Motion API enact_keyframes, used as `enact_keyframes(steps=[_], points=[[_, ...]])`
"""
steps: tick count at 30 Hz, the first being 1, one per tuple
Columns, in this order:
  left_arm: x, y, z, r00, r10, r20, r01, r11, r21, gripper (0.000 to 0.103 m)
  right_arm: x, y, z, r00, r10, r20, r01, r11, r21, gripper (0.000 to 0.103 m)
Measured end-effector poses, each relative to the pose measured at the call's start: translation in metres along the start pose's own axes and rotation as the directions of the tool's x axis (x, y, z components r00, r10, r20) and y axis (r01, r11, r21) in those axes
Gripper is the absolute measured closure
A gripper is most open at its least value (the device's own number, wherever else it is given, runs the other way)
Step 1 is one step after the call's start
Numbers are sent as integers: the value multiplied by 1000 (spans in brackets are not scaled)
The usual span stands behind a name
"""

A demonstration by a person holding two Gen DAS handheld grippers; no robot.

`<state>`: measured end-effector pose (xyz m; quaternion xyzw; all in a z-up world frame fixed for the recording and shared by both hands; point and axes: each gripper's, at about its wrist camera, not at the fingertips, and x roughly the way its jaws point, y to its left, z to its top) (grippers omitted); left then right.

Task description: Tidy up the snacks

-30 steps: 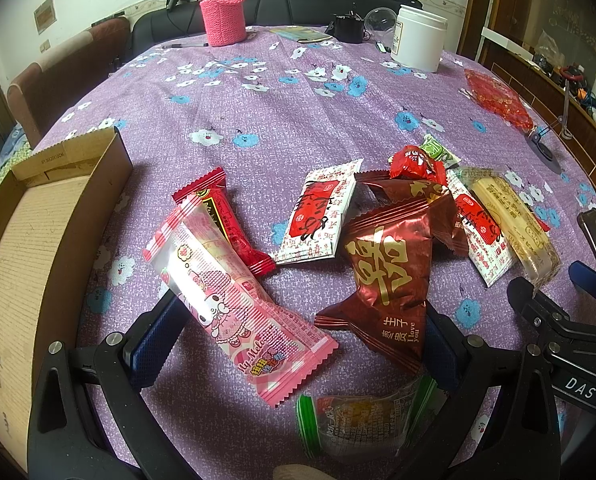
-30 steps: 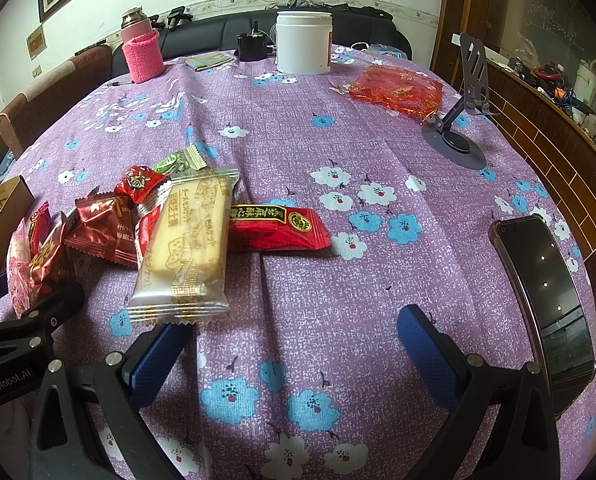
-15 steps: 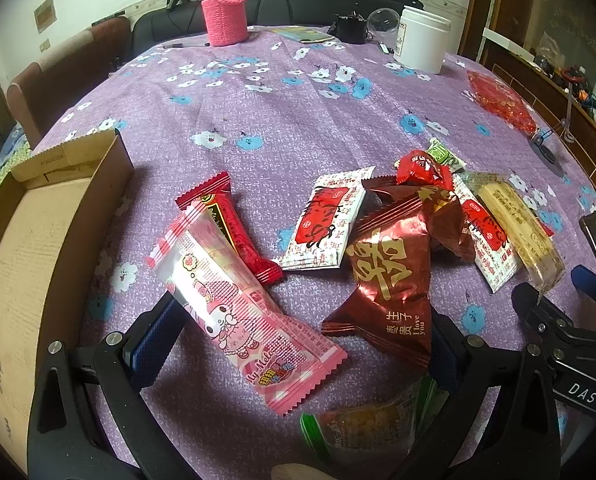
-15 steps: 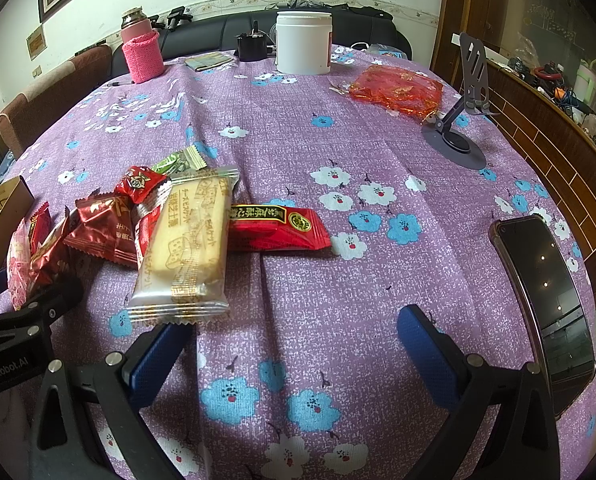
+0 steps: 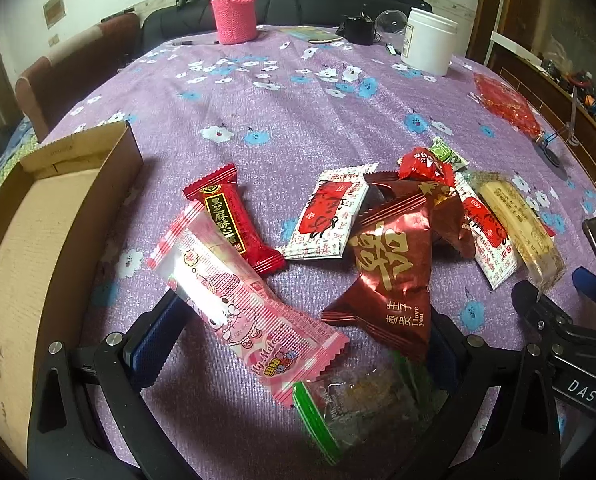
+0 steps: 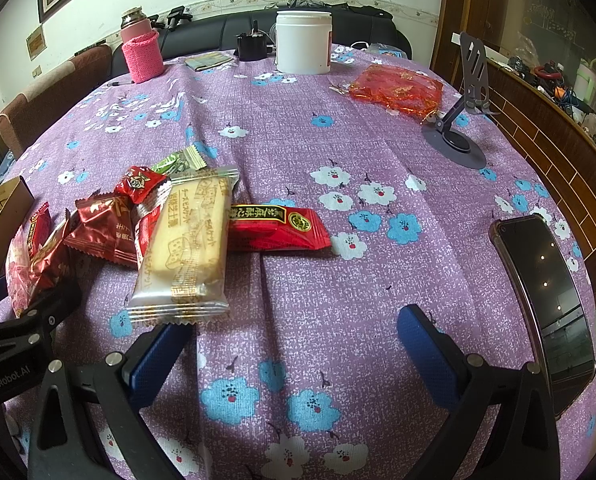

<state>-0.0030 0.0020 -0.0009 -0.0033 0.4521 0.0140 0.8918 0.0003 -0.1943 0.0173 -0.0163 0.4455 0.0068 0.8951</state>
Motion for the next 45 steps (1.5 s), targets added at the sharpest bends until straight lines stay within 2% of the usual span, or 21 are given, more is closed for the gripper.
enact_keyframes(steps=[35, 39, 41, 43, 45], points=[[0, 0, 0, 1000, -1, -5, 1, 1000, -7, 0, 0, 0, 0, 1000, 0, 0, 0, 1000, 0, 0], [-6, -1, -5, 996, -35, -77, 38, 999, 37, 0, 0, 2, 1, 1000, -15, -1, 15, 1000, 15, 0], [-10, -2, -10, 993, -82, -83, 90, 991, 96, 0, 0, 1, 1, 1000, -11, -2, 11, 1000, 20, 0], [-16, 1, -17, 991, -109, -71, 116, 988, 101, 0, -3, 1, -1, 1000, -6, -27, 7, 1000, 25, 0], [-27, 7, -25, 985, -140, -99, 149, 984, 94, 1, -4, 1, -2, 998, 1, -63, 0, 1000, 17, 0]])
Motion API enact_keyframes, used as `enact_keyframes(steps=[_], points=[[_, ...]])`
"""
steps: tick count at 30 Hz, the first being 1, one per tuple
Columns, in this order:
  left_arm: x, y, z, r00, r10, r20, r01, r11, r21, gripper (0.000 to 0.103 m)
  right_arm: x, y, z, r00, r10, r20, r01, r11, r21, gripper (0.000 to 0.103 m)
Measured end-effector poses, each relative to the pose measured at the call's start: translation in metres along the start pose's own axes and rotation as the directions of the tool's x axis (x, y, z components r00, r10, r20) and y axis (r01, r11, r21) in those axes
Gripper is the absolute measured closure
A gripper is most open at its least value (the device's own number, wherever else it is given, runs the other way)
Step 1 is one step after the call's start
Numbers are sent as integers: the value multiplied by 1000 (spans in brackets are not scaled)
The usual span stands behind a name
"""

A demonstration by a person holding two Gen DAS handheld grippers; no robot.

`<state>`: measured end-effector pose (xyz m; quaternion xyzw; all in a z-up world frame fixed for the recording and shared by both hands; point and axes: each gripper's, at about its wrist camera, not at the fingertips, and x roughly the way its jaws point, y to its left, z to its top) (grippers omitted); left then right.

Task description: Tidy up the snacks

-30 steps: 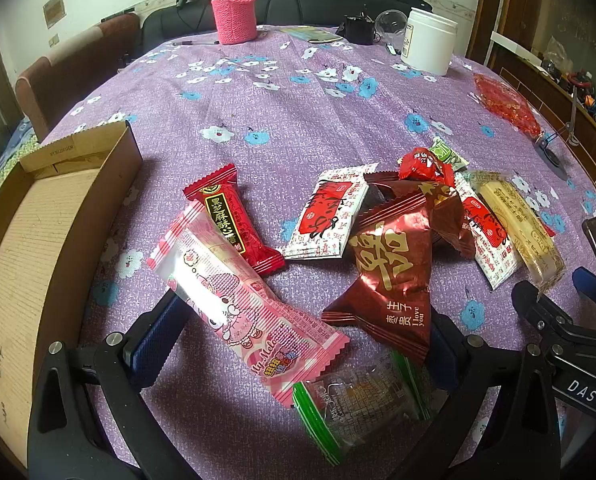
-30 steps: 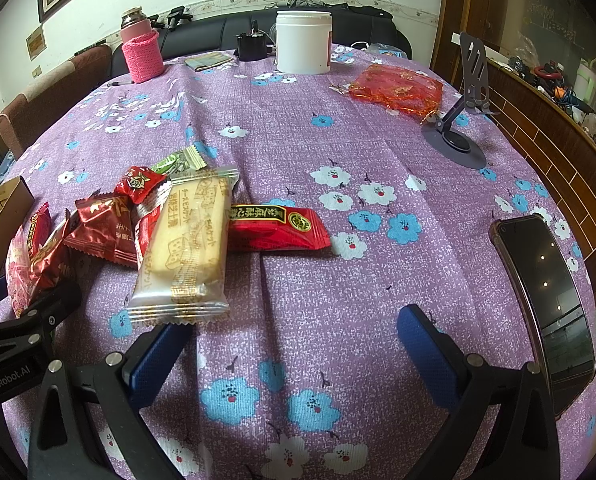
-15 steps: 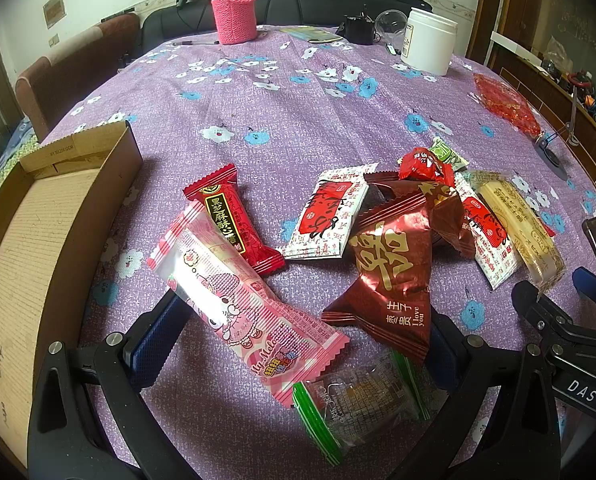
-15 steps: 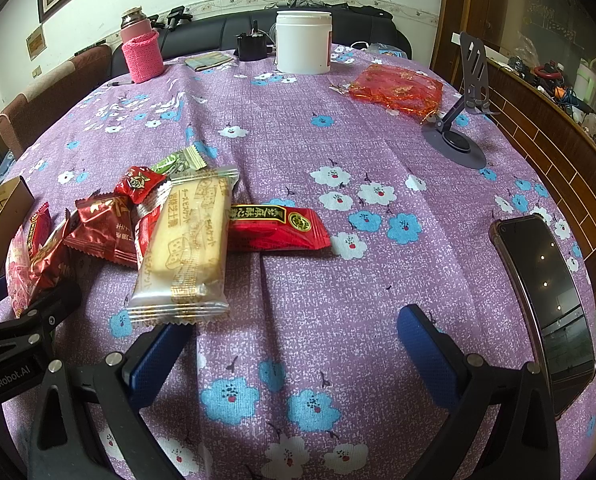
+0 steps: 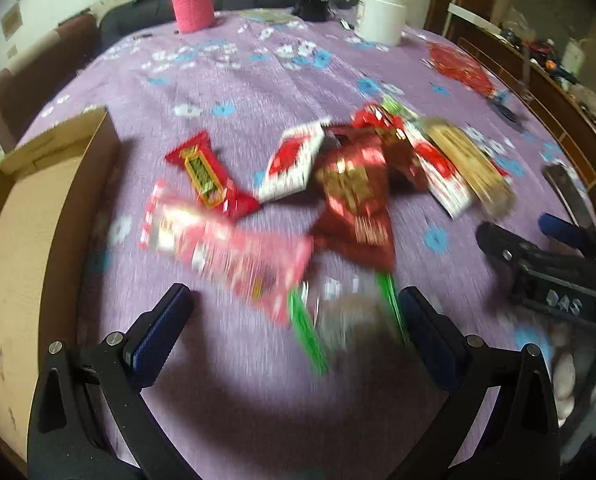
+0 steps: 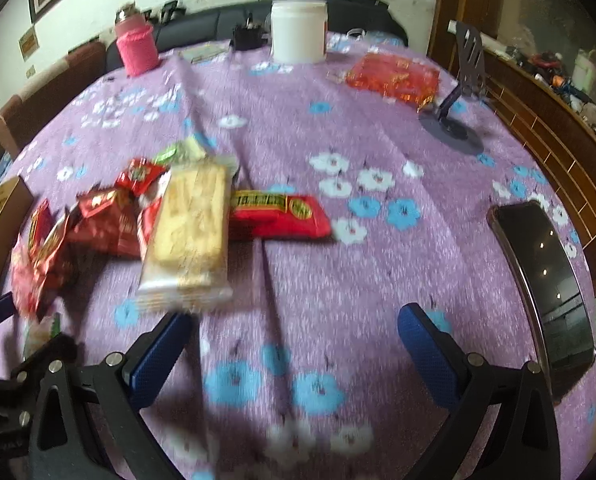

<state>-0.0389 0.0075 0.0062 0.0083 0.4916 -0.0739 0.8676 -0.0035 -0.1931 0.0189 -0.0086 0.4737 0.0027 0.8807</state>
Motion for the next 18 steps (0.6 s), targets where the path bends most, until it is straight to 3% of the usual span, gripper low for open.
enact_keyframes(steps=[2, 5, 6, 7, 8, 9, 11, 12, 15, 16, 17, 18], points=[[-22, 7, -10, 998, -50, 27, 51, 998, -29, 13, -5, 2, -7, 1000, 7, -11, -7, 1000, -16, 0], [-76, 13, -20, 983, -52, 179, 55, 998, -10, 14, -12, 2, -16, 999, 13, -38, -14, 999, -36, 2], [-112, 16, -24, 961, -54, 273, 54, 999, 9, 14, -17, 1, -18, 999, -5, -38, 4, 1000, -23, 18], [-129, 19, -25, 949, -53, 311, 50, 999, 16, 14, -30, -2, -20, 1000, -17, -6, 17, 1000, -9, 28], [-165, 25, -28, 924, -67, 377, 62, 998, 25, 14, -45, -4, -22, 999, -20, 30, 20, 1000, -3, 28], [-187, 30, -28, 910, -88, 406, 82, 996, 33, 14, -64, -6, -23, 997, -19, 77, 19, 1000, 5, 28], [-236, 40, -25, 873, -114, 475, 99, 994, 56, 14, -118, -11, -21, 978, -31, 209, 28, 999, 19, 28], [-270, 46, -21, 838, -89, 538, 69, 996, 58, 14, -147, -11, -19, 962, -32, 272, 31, 999, 8, 28], [-349, 62, -8, 746, -12, 666, -8, 1000, 26, 14, -244, -1, -10, 864, -95, 495, 134, 990, -44, 22], [-364, 65, -2, 730, -5, 683, -4, 1000, 12, 14, -271, 11, -10, 807, -145, 573, 229, 970, -77, 16], [-379, 68, 6, 730, -22, 683, 13, 1000, 18, 14, -290, 32, -15, 715, -211, 667, 383, 916, -121, 13], [-380, 66, 10, 740, -39, 671, 11, 999, 46, 13, -300, 58, -26, 588, -254, 768, 559, 814, -159, 9]])
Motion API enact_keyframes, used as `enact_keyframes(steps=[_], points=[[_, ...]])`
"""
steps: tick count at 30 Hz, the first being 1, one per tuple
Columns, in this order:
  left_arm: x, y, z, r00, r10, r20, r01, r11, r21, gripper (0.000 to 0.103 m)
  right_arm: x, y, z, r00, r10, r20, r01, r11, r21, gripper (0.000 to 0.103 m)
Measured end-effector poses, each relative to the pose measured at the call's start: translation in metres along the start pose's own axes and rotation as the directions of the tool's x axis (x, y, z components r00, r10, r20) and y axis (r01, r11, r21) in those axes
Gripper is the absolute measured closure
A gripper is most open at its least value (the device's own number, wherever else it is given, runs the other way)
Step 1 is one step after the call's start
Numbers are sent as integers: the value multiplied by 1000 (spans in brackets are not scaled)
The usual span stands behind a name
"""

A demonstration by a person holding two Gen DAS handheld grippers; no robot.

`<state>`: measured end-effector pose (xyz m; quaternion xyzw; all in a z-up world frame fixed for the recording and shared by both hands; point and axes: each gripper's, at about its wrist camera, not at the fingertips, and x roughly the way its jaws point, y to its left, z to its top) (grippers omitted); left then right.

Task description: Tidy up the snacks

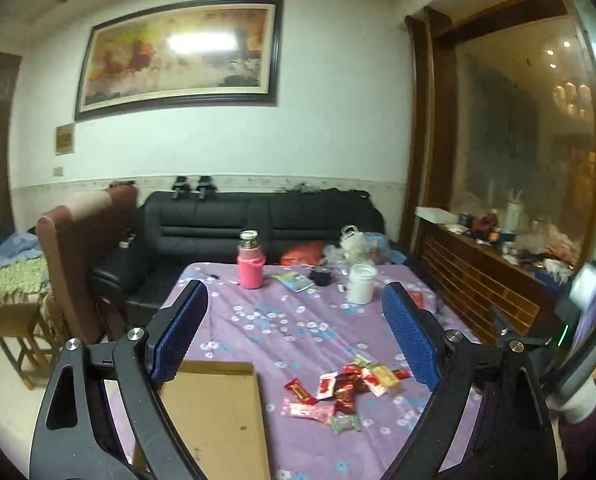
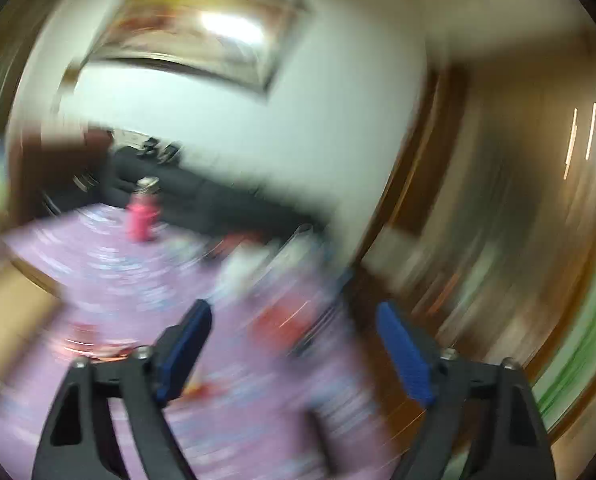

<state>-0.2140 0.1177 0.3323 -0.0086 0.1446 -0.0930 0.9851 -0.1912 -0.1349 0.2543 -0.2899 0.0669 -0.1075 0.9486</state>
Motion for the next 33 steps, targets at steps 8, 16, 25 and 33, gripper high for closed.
enact_keyframes(steps=[8, 16, 25, 33], points=[[23, -4, -26, 999, -45, 24, 45, 999, -15, 13, -8, 48, 1, 976, 194, -101, -192, 981, 29, 4], [-49, 41, 41, 985, 39, 166, -29, 998, -64, 13, 24, -100, 41, 965, 254, -59, -199, 862, 466, 4], [-152, 103, 160, 806, 501, 315, -496, 862, -104, 12, -14, -239, 182, 999, 35, -16, -23, 883, 468, 0], [-135, 107, 115, 906, 375, 196, -373, 927, -50, 6, -19, -226, 179, 986, 158, -60, -114, 885, 452, 0]])
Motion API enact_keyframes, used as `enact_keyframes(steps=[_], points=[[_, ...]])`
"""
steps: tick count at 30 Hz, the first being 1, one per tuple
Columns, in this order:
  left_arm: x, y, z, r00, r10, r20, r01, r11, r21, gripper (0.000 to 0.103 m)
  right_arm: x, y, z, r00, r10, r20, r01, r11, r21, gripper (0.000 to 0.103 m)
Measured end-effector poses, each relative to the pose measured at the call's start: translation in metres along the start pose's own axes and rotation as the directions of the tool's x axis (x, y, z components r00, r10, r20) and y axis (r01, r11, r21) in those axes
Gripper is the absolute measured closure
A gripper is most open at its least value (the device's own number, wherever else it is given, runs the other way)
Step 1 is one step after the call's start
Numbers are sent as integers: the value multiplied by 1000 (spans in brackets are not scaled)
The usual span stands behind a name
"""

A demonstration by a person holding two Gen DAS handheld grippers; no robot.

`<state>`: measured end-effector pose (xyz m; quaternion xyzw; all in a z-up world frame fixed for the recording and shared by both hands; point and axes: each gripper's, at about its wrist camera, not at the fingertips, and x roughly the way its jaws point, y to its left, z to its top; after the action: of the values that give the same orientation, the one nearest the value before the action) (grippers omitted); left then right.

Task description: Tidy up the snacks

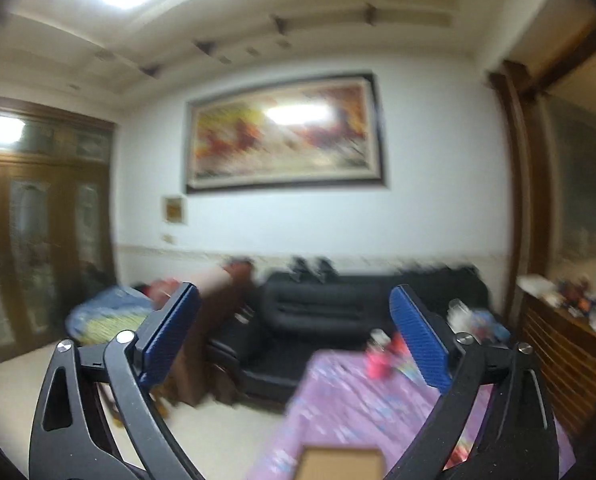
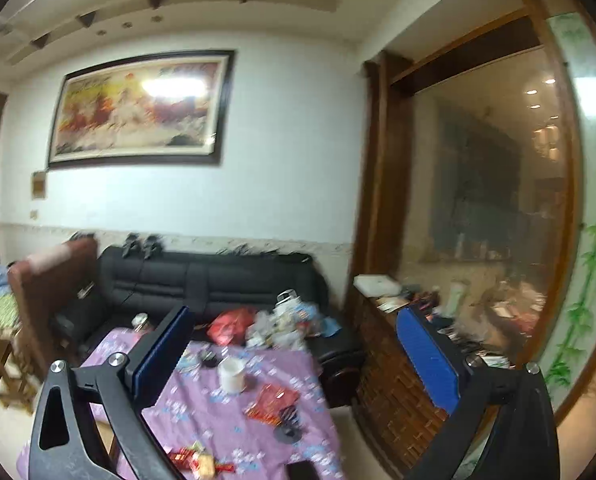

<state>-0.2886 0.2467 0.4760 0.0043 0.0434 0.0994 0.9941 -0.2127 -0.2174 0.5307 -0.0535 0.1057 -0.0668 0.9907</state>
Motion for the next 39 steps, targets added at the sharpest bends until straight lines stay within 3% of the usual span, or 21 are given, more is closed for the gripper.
enact_keyframes(steps=[2, 3, 5, 6, 8, 9, 11, 13, 15, 18, 19, 23, 28, 30, 31, 32, 33, 34, 36, 39], points=[[6, -19, -27, 994, -77, -73, 78, 997, 5, 6, 24, 14, -31, 995, 61, -79, -63, 998, -24, 0], [13, -33, -50, 981, -145, -128, 146, 989, 4, 6, 37, 24, -48, 989, 91, -118, -96, 995, -38, 0], [29, -62, -82, 945, -247, -215, 253, 967, 0, 6, 64, 47, -96, 966, 161, -203, -175, 983, -52, 0], [40, -76, -106, 915, -303, -267, 312, 950, -9, 6, 77, 59, -120, 948, 201, -247, -220, 974, -51, 0], [57, -100, -142, 862, -378, -338, 388, 921, -41, 6, 108, 84, -178, 894, 298, -336, -325, 945, -27, 0], [69, -111, -168, 827, -418, -377, 426, 902, -67, 6, 121, 97, -206, 865, 336, -374, -367, 930, -13, 0], [96, -133, -210, 768, -457, -448, 460, 881, -111, 6, 151, 123, -269, 794, 397, -460, -437, 899, 21, 6], [127, -150, -247, 712, -480, -513, 466, 869, -166, 6, 181, 143, -324, 718, 450, -531, -478, 874, 94, 24], [165, -172, -287, 649, -474, -595, 434, 873, -222, 6, 209, 162, -379, 630, 484, -608, -488, 855, 175, 31], [200, -179, -327, 548, -520, -655, 388, 852, -352, 7, 238, 178, -425, 559, 495, -666, -476, 849, 231, 36], [202, -177, -331, 534, -532, -658, 381, 846, -374, 7, 246, 179, -433, 549, 494, -674, -480, 847, 230, 36], [212, -185, -342, 545, -501, -672, 360, 864, -352, 7, 257, 198, -445, 538, 511, -670, -510, 831, 224, 36], [219, -190, -353, 538, -473, -698, 363, 877, -315, 7, 264, 221, -445, 538, 519, -664, -549, 814, 190, 36], [225, -199, -358, 523, -469, -712, 366, 877, -310, 7, 266, 226, -449, 531, 521, -668, -556, 809, 190, 36], [226, -200, -358, 519, -469, -715, 369, 877, -307, 7, 268, 231, -448, 532, 518, -669, -556, 810, 185, 48], [229, -205, -359, 515, -465, -720, 374, 878, -299, 7, 268, 232, -447, 551, 515, -657, -556, 814, 171, 58], [231, -209, -360, 514, -462, -723, 379, 878, -291, 7, 269, 231, -448, 538, 527, -658, -561, 806, 187, 62], [232, -213, -360, 514, -459, -724, 384, 878, -284, 7, 269, 225, -448, 525, 548, -651, -559, 799, 222, 74], [234, -224, -359, 520, -451, -725, 404, 878, -256, 7, 271, 214, -449, 505, 577, -643, -552, 788, 273, 79], [234, -244, -363, 522, -434, -734, 444, 873, -201, 7, 268, 192, -455, 524, 556, -645, -516, 810, 279, 86]])
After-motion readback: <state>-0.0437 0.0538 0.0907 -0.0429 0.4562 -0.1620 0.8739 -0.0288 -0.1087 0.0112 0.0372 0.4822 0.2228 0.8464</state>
